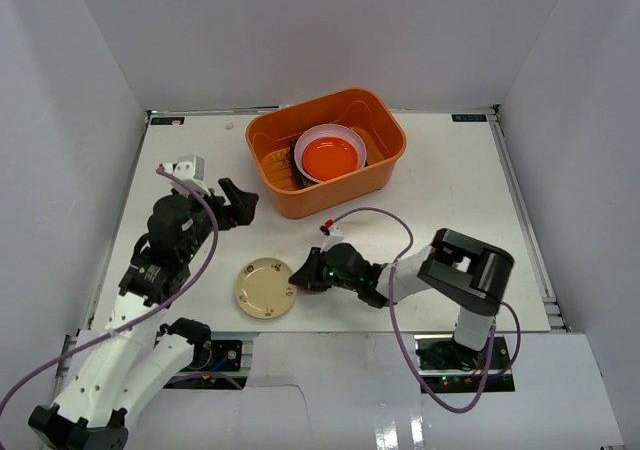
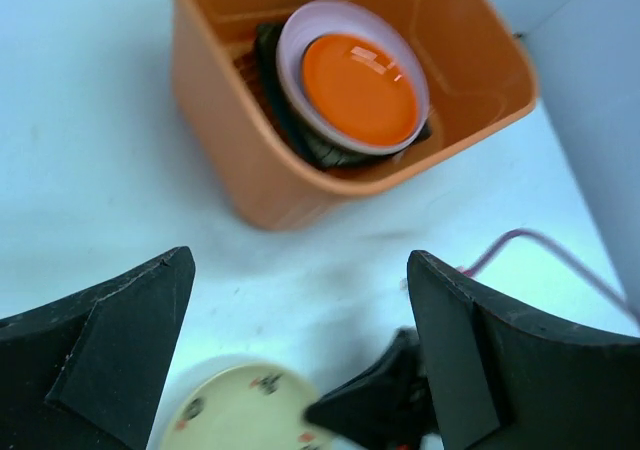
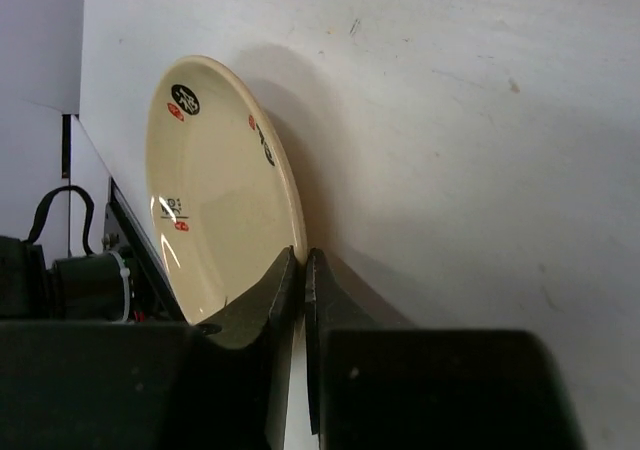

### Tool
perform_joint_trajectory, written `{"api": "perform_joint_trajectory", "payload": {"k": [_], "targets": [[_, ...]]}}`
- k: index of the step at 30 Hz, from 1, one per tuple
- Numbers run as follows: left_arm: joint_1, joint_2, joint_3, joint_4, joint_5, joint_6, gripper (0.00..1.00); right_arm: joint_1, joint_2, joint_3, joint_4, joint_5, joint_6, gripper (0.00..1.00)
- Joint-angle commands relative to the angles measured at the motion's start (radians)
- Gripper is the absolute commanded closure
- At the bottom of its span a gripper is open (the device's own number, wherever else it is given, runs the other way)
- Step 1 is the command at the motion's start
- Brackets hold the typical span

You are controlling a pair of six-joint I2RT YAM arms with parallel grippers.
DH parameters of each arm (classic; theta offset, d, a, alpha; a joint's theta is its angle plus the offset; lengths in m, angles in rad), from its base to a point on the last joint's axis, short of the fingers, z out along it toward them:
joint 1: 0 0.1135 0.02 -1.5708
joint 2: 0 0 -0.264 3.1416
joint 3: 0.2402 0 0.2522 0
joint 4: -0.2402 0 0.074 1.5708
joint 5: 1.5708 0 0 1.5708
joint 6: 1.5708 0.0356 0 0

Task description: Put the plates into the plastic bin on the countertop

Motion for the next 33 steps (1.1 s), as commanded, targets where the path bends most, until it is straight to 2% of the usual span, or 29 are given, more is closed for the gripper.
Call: {"api": "perform_joint_trajectory", "payload": {"k": [1,2,6,8,10,13,17,19,24,26,27,28,30,31,33], "targets": [[0.003,-0.132,-0.052,-0.110,-0.080,0.038,0.02,-0.023,-0.225,-0.068,0.041,0.017,-0.069,0.92],[0.001,-0.159,-0.063,-0.116,-0.097,0.041,0.02,-0.031,-0.336,-0.086,0.017,0.019,-0.112,0.92],[0.003,-0.271,-0.121,-0.119,-0.154,0.041,0.02,-0.121,-0.556,-0.013,-0.209,0.040,-0.253,0.92],[0.003,-0.304,-0.134,-0.105,-0.172,0.038,0.02,-0.181,-0.616,0.045,-0.330,0.039,-0.339,0.92],[0.004,-0.307,-0.137,-0.099,-0.169,0.033,0.02,-0.300,-0.623,0.133,-0.370,0.033,-0.382,0.92],[0.004,-0.298,-0.142,-0.095,-0.146,0.045,0.02,-0.455,-0.542,0.306,-0.445,-0.080,-0.454,0.92],[0.004,-0.262,-0.139,-0.096,-0.123,0.062,0.02,-0.570,-0.294,0.536,-0.533,-0.087,-0.549,0.92],[0.007,-0.256,-0.139,-0.096,-0.113,0.065,0.02,-0.606,-0.207,0.658,-0.571,-0.122,-0.550,0.92],[0.013,-0.235,-0.140,-0.085,-0.074,0.075,0.02,-0.661,0.018,0.848,-0.649,-0.147,-0.552,0.92],[0.015,-0.227,-0.137,-0.087,-0.073,0.079,0.02,-0.666,0.069,0.897,-0.695,-0.112,-0.565,0.88],[0.015,-0.221,-0.137,-0.084,-0.073,0.079,0.02,-0.667,0.074,0.897,-0.697,-0.098,-0.568,0.85],[0.015,-0.219,-0.137,-0.084,-0.071,0.079,0.02,-0.669,0.075,0.897,-0.694,-0.079,-0.568,0.69],[0.017,-0.216,-0.137,-0.082,-0.068,0.082,0.02,-0.675,0.068,0.900,-0.697,-0.078,-0.574,0.52],[0.017,-0.216,-0.137,-0.079,-0.063,0.085,0.02,-0.675,0.048,0.902,-0.698,-0.075,-0.580,0.39],[0.017,-0.215,-0.137,-0.073,-0.060,0.087,0.02,-0.675,0.016,0.891,-0.712,-0.072,-0.598,0.26]]}}
